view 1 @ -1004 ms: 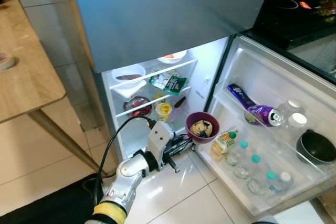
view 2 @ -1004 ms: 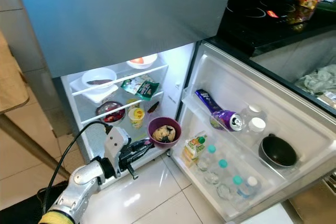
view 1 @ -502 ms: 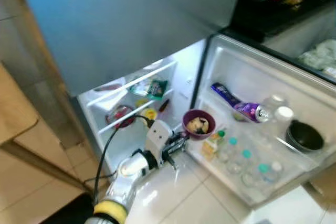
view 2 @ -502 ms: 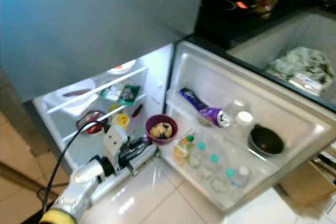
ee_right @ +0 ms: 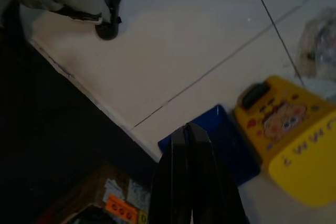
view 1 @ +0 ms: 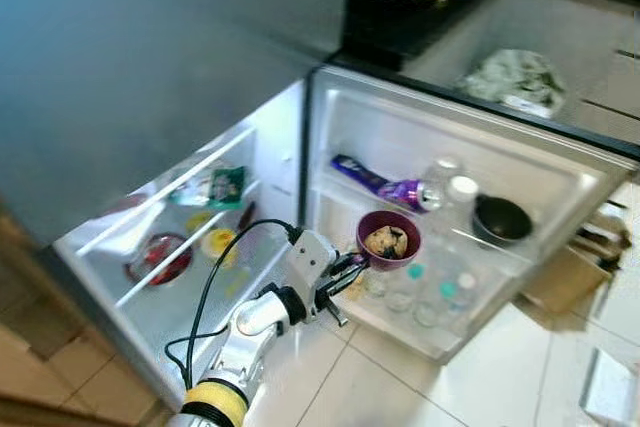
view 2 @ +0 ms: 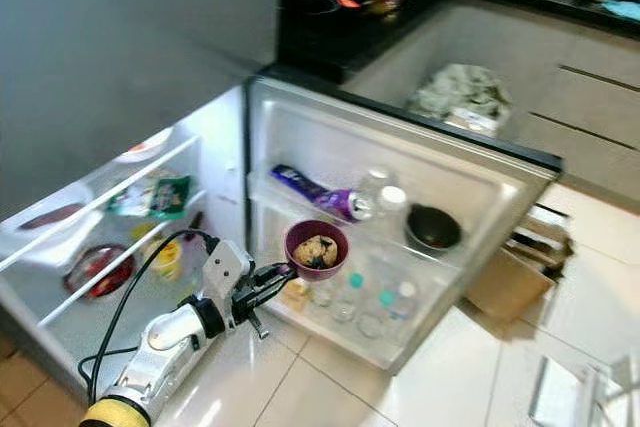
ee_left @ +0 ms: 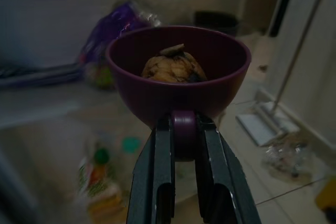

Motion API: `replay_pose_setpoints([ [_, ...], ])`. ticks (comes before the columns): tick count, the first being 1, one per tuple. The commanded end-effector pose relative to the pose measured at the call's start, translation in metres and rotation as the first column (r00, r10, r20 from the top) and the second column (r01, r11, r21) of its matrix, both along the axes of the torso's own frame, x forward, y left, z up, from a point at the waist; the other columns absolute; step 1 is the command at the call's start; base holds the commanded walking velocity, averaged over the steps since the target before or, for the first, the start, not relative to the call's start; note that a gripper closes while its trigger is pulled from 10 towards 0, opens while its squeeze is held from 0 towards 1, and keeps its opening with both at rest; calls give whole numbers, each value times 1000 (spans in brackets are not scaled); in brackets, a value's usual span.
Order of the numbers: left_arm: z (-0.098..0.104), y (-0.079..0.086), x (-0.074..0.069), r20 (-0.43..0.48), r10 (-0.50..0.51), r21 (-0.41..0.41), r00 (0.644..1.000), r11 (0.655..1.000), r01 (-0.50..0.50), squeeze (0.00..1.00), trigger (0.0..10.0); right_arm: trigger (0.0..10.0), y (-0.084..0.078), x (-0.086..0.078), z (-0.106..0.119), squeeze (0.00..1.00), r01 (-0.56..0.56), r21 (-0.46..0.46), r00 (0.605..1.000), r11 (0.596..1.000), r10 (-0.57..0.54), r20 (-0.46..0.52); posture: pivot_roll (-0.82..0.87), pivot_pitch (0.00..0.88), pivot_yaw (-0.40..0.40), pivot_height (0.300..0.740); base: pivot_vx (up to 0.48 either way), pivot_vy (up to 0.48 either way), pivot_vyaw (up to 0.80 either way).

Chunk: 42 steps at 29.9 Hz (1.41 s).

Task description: Restocking fridge

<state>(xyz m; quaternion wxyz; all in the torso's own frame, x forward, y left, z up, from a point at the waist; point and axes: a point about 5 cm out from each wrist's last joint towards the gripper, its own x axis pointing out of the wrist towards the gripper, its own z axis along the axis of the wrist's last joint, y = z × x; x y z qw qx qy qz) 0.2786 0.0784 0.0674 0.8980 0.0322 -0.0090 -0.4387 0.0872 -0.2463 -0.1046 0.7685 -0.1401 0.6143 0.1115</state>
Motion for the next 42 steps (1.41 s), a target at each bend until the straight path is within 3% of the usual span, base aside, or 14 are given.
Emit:
replay_pose_setpoints([
  [1, 3, -4, 1, 18, -10, -8, 1000, 1000, 10, 0, 10000, 10000, 1, -1, 0, 0, 5, 2, 1000, 1000, -5, 7, 46, 0, -65, 740, 0, 0, -750],
  [7, 4, -3, 3, 14, 5, -23, 1000, 1000, -5, 0, 10000, 10000, 1, 0, 0, 0, 20, 6, 999, 1000, -20, 30, 46, 0, -66, 740, 0, 0, -754],
  [26, 10, 1, 9, 12, 33, -50, 999, 998, -33, 0, 10000, 10000, 4, 4, 0, 0, 18, 21, 999, 1000, -19, 50, 52, 0, -67, 740, 0, -387, 0],
  [32, 12, 3, 11, 22, 45, -47, 999, 998, -44, 0, 10000, 10000, 4, 5, 0, 0, 18, 22, 998, 1000, -19, 52, 52, 0, -67, 740, 0, 0, 0],
  [36, 14, 9, 14, 32, 75, -51, 997, 996, -74, 0, 10000, 10000, 4, 6, 1, 0, 14, 27, 998, 1000, -15, 54, 50, 0, -66, 740, 0, 0, 0],
  [38, 21, 23, 19, 60, 132, -67, 989, 989, -128, 0, 10000, 10000, 4, 9, 2, 0, 1, 35, 998, 999, -4, 60, 50, 0, -69, 740, 0, 0, 0],
  [42, 29, 32, 21, 89, 162, -106, 983, 983, -152, 0, 10000, 10000, 4, 12, 2, 0, -3, 42, 998, 999, 0, 69, 49, 0, -71, 740, 0, 0, 0],
])
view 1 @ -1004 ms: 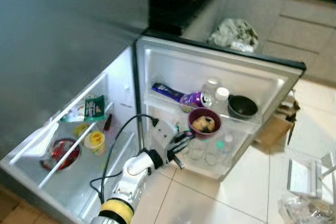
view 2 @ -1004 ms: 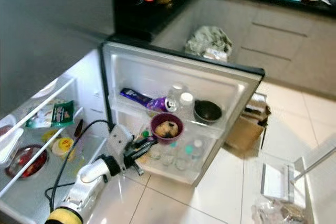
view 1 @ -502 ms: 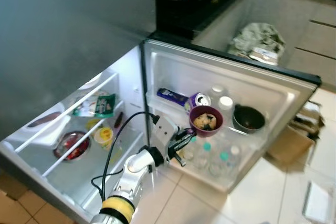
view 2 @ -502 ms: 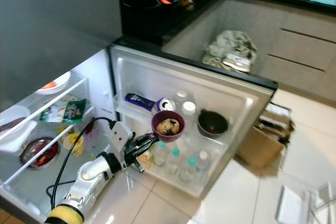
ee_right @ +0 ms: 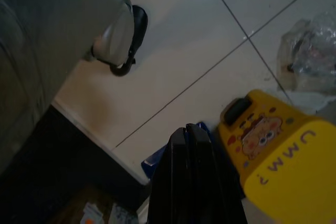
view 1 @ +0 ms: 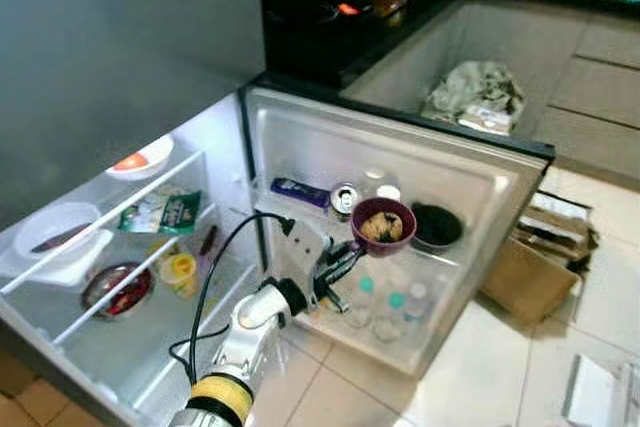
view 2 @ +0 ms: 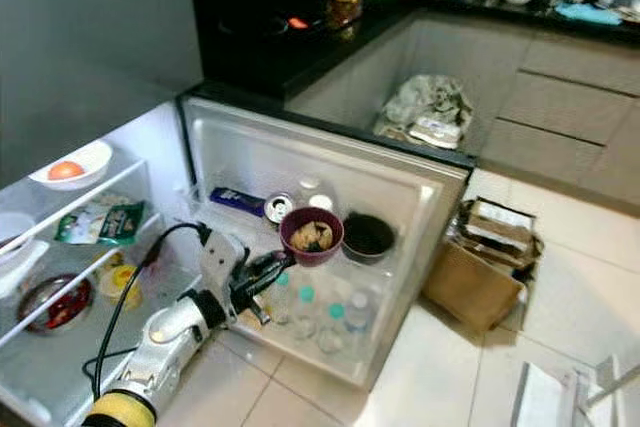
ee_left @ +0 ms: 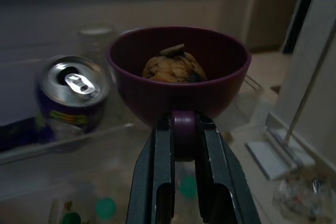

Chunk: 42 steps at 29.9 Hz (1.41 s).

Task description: Restocking fridge

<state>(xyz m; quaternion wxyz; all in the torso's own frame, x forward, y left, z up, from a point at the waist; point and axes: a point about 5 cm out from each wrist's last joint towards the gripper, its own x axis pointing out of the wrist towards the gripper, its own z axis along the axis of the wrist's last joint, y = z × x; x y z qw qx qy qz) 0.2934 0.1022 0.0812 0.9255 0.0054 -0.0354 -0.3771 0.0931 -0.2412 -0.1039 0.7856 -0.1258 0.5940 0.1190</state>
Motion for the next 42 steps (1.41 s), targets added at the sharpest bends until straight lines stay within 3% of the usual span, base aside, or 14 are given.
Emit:
replay_pose_setpoints([
  [1, 20, 13, 6, 89, 42, -46, 995, 998, -38, 0, 10000, 10000, -1, 7, 2, 0, -5, 5, 1000, 1000, 5, 26, 49, 0, -71, 740, 0, 0, 0],
  [4, 25, 18, 6, 109, 46, -71, 993, 997, -39, 0, 10000, 10000, 0, 8, 2, 0, -7, 10, 1000, 1000, 7, 29, 49, 1, -75, 740, 0, 0, 0],
  [9, 44, 36, -4, 166, -41, -140, 985, 988, 65, 0, 10000, 10000, 0, 10, 3, 0, -19, 20, 999, 1000, 19, 28, 51, 9, -80, 740, 0, 0, 0],
  [13, 52, 45, -12, 164, -124, -139, 979, 979, 147, 0, 10000, 10000, 0, 10, 3, 0, -22, 25, 999, 999, 22, 25, 51, 9, -80, 740, 0, 0, 0],
  [15, 58, 56, -22, 144, -223, -108, 964, 965, 239, 0, 10000, 10000, -1, 9, 3, 0, -26, 30, 1000, 999, 25, 17, 51, 9, -80, 740, 0, 0, 0],
  [19, 60, 59, -23, 142, -235, -96, 961, 963, 250, 0, 10000, 10000, -1, 9, 3, 0, -26, 31, 1000, 999, 26, 16, 51, 9, -80, 740, 0, 0, 0],
  [24, 66, 73, -15, 180, -119, -77, 977, 988, 134, 0, 10000, 10000, -2, 8, 3, 0, -31, 34, 999, 999, 30, 13, 57, 14, -80, 740, 0, 0, 0],
  [26, 66, 80, -6, 199, -5, -62, 980, 998, 18, 0, 10000, 10000, -2, 8, 4, 0, -32, 36, 999, 999, 32, 13, 57, 17, -78, 740, 0, 0, 0],
  [27, 66, 80, -6, 199, -5, -62, 980, 998, 18, 0, 10000, 10000, -2, 8, 4, 0, -32, 36, 999, 999, 32, 13, 57, 17, -78, 740, 0, 0, 0],
  [29, 61, 80, 3, 198, 114, -67, 974, 992, -103, 0, 10000, 10000, -2, 8, 4, 0, -34, 36, 999, 999, 34, 15, 57, 23, -76, 740, 0, 0, 0],
  [31, 58, 77, 5, 181, 176, -89, 967, 983, -162, 0, 10000, 10000, -1, 9, 3, 0, -35, 38, 999, 999, 34, 15, 57, 31, -77, 740, 0, 0, 0],
  [35, 49, 76, 6, 152, 240, -79, 959, 970, -230, 0, 10000, 10000, 1, 7, 3, 0, -35, 42, 999, 998, 35, 12, 60, 40, -77, 740, 0, 0, 0],
  [42, 28, 62, 6, 92, 249, -68, 964, 968, -243, 0, 10000, 10000, 3, 4, 1, 0, -38, 46, 999, 998, 38, 3, 54, 60, -68, 740, 0, 0, 0],
])
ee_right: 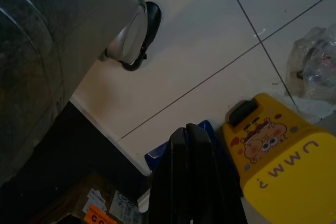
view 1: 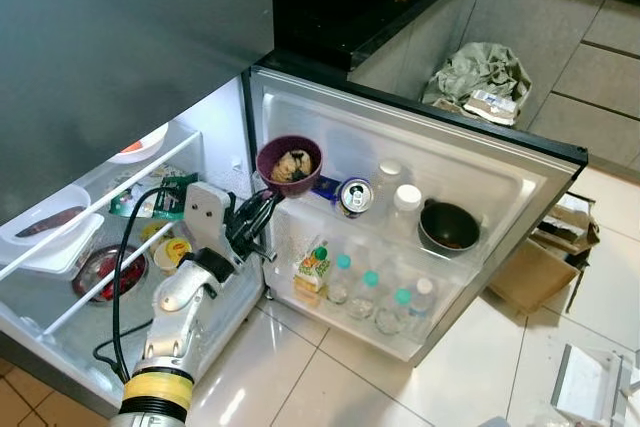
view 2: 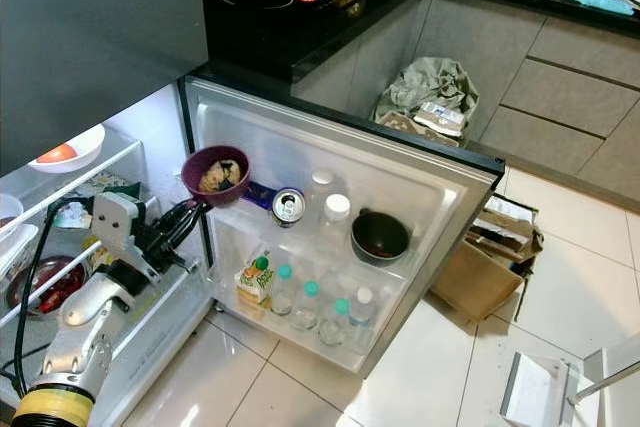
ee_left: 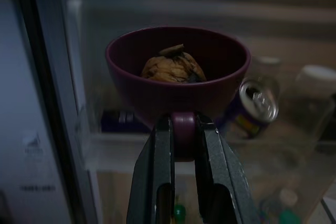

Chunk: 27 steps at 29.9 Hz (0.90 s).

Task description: Restocking fridge

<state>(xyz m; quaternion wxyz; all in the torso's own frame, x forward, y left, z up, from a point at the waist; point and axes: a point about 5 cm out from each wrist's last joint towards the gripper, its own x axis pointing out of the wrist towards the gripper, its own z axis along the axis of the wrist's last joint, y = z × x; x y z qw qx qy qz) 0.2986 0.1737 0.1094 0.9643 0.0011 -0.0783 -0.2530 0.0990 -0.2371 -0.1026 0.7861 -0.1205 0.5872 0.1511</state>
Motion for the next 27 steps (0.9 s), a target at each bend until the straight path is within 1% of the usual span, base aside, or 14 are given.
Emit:
replay_pose_setpoints([
  [1, 0, -10, 1, 25, -9, -3, 1000, 1000, 9, 0, 10000, 10000, -1, -2, 0, 0, 8, -2, 1000, 1000, -8, 0, 54, 60, -68, 740, 0, 0, 0],
  [2, -3, -14, 4, 21, 3, 10, 1000, 1000, -3, 0, 10000, 10000, 0, -3, -1, 0, 10, -1, 1000, 1000, -10, 1, 54, 68, -65, 740, 0, 0, 0],
  [3, -3, -14, 4, 21, 3, 10, 1000, 1000, -3, 0, 10000, 10000, 0, -3, -1, 0, 10, -1, 1000, 1000, -10, 1, 54, 68, -65, 740, 0, 0, 0],
  [4, -3, -17, 8, 23, 28, 24, 999, 999, -29, 0, 10000, 10000, 1, -4, -1, 0, 11, 0, 1000, 1000, -11, 0, 51, 84, -59, 740, 0, 0, 0],
  [7, -3, -18, 12, 26, 46, 34, 999, 998, -47, 0, 10000, 10000, 1, -5, -2, 0, 11, 1, 1000, 1000, -11, 0, 51, 84, -59, 740, 0, 0, 0],
  [8, 4, -22, 22, 48, 75, 46, 996, 996, -77, 0, 10000, 10000, 3, -9, -3, 0, 14, 7, 1000, 1000, -14, -3, 48, 103, -55, 740, 0, 0, 0],
  [9, 10, -24, 27, 70, 87, 42, 994, 995, -90, 0, 10000, 10000, 4, -11, -3, 0, 14, 9, 1000, 1000, -14, -7, 47, 113, -54, 740, 0, 0, 0],
  [11, 10, -24, 27, 70, 87, 42, 994, 995, -90, 0, 10000, 10000, 4, -11, -3, 0, 14, 9, 1000, 1000, -14, -7, 47, 113, -54, 740, 0, 0, 0],
  [14, 26, -23, 38, 125, 118, 35, 985, 992, -124, 0, 10000, 10000, 5, -18, -5, 0, 12, 14, 1000, 1000, -12, -19, 45, 138, -47, 740, 0, 0, 0],
  [15, 36, -20, 46, 159, 155, 38, 975, 986, -163, 0, 10000, 10000, 4, -24, -6, 0, 11, 15, 1000, 1000, -10, -30, 41, 147, -42, 740, 0, 0, 0],
  [19, 37, -18, 49, 164, 166, 45, 972, 983, -176, 0, 10000, 10000, 3, -28, -6, 0, 12, 15, 999, 1000, -12, -35, 36, 163, -37, 740, 0, 0, 0],
  [22, 33, -18, 51, 144, 157, 65, 977, 984, -168, 0, 10000, 10000, 1, -33, -6, 0, 14, 14, 999, 1000, -14, -38, 28, 178, -33, 740, 0, 0, 0],
  [27, 30, -15, 51, 135, 161, 76, 978, 982, -172, 0, 10000, 10000, -2, -35, -6, 0, 16, 12, 999, 1000, -16, -40, 22, 189, -31, 740, 0, 0, 0],
])
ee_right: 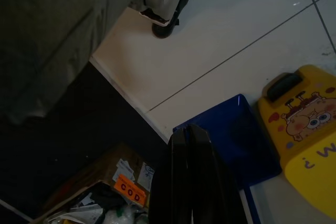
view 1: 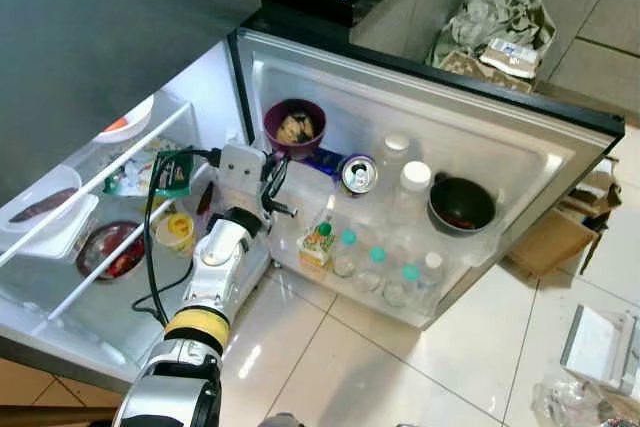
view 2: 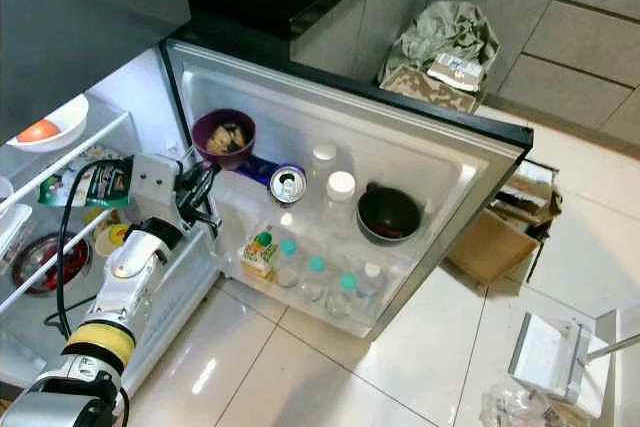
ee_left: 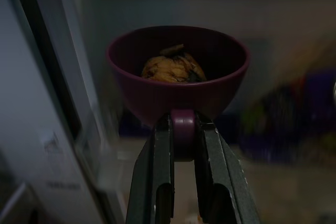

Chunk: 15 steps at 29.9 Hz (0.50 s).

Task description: Restocking fridge

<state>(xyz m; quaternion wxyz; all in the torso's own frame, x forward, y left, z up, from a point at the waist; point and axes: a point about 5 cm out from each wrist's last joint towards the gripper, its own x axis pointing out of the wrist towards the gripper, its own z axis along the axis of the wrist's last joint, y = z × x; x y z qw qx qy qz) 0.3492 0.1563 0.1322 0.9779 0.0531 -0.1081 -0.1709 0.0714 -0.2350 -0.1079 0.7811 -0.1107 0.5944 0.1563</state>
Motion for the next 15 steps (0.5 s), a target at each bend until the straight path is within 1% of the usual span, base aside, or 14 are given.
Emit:
replay_pose_setpoints([
  [1, 7, 2, 1, 45, -7, 19, 999, 1000, 6, 0, 10000, 10000, -4, -8, 0, 0, 12, -6, 1000, 1000, -12, -18, 22, 189, -31, 740, 0, 0, 0],
  [2, 4, 4, 1, 33, -10, 23, 999, 1000, 9, 0, 10000, 10000, -4, -11, -1, 0, 13, -6, 1000, 1000, -13, -21, 18, 196, -29, 740, 0, 0, 0],
  [7, 1, 4, 1, 22, -7, 21, 1000, 1000, 6, 0, 10000, 10000, 0, -17, -2, 0, 14, -1, 1000, 1000, -14, -24, 10, 202, -25, 740, 0, 0, 0],
  [10, 1, 4, 2, 26, -5, 21, 1000, 1000, 5, 0, 10000, 10000, 1, -18, -3, 0, 15, 1, 1000, 1000, -15, -23, 5, 203, -23, 740, 0, 0, 0],
  [14, 5, -2, 4, 43, -41, -8, 998, 999, 42, 0, 10000, 10000, 3, -19, -3, 0, 17, 8, 1000, 1000, -17, -19, -3, 210, -22, 740, 0, 0, 0],
  [15, 6, -5, 5, 41, -70, -24, 997, 997, 71, 0, 10000, 10000, 4, -20, -3, 0, 18, 10, 1000, 1000, -18, -18, -12, 215, -20, 740, 0, 0, 0],
])
